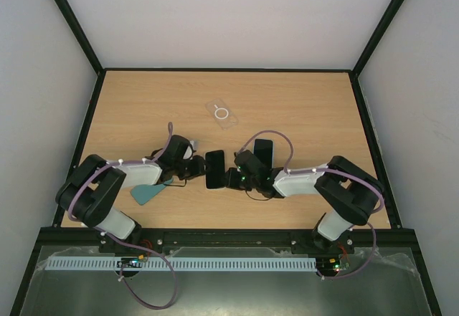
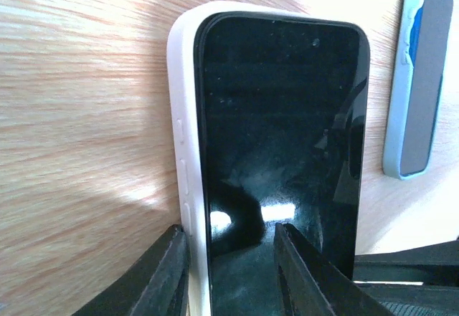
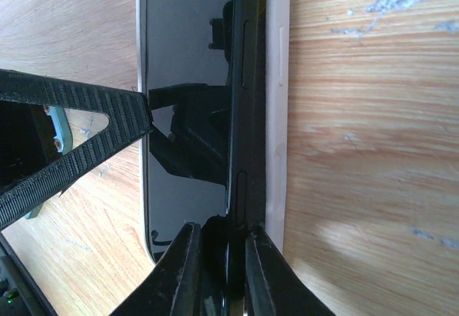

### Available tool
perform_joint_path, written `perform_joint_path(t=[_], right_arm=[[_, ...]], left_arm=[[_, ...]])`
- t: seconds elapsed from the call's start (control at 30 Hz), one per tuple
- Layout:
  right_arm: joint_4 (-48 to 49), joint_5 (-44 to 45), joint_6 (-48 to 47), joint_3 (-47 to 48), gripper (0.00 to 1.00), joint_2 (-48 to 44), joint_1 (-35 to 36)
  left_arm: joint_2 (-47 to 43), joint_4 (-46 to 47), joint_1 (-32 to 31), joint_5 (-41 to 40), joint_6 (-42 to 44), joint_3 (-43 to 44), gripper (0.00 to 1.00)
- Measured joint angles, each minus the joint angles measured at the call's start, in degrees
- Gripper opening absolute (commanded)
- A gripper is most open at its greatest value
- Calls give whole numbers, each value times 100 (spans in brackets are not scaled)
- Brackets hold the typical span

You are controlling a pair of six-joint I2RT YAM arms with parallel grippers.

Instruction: Put the phone into the phone case

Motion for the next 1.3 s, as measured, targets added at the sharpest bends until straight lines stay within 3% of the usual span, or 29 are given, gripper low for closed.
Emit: perform_joint_path(t=[0.13,0.37,0.57,0.8,1.03,1.3], right_arm=[[168,2,57,-275,18,-205,15],[-236,179,-44,-382,36,-599,81],[-789,546,-140,-345,39,-890,96],[-1150,881,-166,-149,51,-1108,96],[-1141,1102,-271,17,63,-1115,13],[-723,901,-376,-109,72,-828,-313]], left_arm=[[81,219,-35,260,-15,-44,33],[87,284,-144,564,-70,-63,31],[87,269,-149,691,-72,-7,31],[87,219,39,678,-85,2,36],[87,179,101,702,-79,13,38],[229,350,103,789,-219,20,32]])
